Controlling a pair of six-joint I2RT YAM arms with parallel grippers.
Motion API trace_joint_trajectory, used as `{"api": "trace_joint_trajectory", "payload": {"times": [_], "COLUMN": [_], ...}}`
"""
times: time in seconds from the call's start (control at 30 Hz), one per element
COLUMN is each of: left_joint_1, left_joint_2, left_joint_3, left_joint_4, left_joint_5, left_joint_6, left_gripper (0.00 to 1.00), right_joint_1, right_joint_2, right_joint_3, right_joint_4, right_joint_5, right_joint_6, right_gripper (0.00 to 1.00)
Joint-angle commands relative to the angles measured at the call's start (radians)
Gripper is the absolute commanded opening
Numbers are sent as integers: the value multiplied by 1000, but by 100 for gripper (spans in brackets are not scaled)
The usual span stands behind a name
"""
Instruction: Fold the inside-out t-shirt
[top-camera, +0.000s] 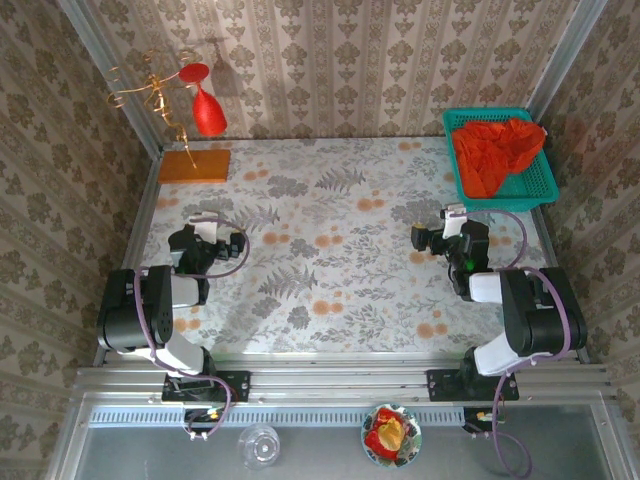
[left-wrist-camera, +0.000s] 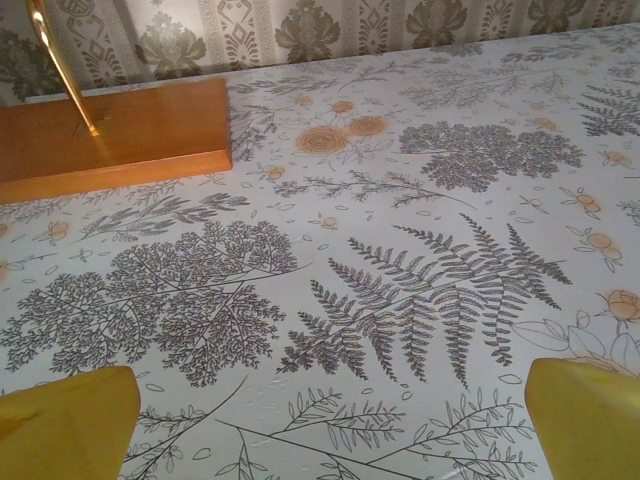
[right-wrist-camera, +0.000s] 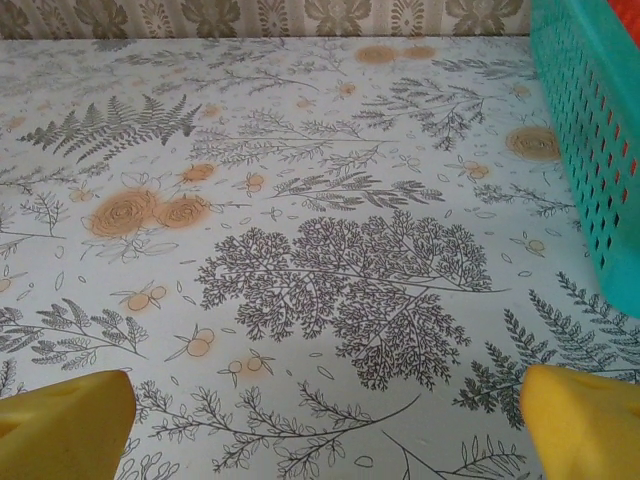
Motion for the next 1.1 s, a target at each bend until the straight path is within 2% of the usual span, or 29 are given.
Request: {"api": "trace_joint_trajectory", "payload": {"times": [0.0,0.2,0.4,0.57,0.67,0.83,1.07], "left_joint_1": [-10,-54,-101,-105,-101,-93,-12], "left_joint_2": [-43,-183,-397,-522,-578,-607,-603], "left_joint_3": [-10,7,91,194,266,395,486], "left_joint_4": [-3,-153,-483,-800,-995,-1263,-1462], "left_joint_5": [-48,-163,-316,-302,-316,-211,-3], "left_joint_6": [12,25,-67,-186,-273,-320,-319], "left_gripper": [100,100,100,100,100,100,100], "right_joint_1": [4,4,4,1,-10,-78,-173], "right_joint_2": [-51,-156,-258,-267,-247,-130,100], "right_joint_3": [51,125,241,393,473,679,928], "right_joint_4": [-94,-307,-579,-808,-887,-1061,-1198], "right_joint_5": [20,53,139,216,231,213,190], "right_joint_6": [-7,6,99,177,209,289,325], "right_gripper": [100,100,100,100,100,96,93]}}
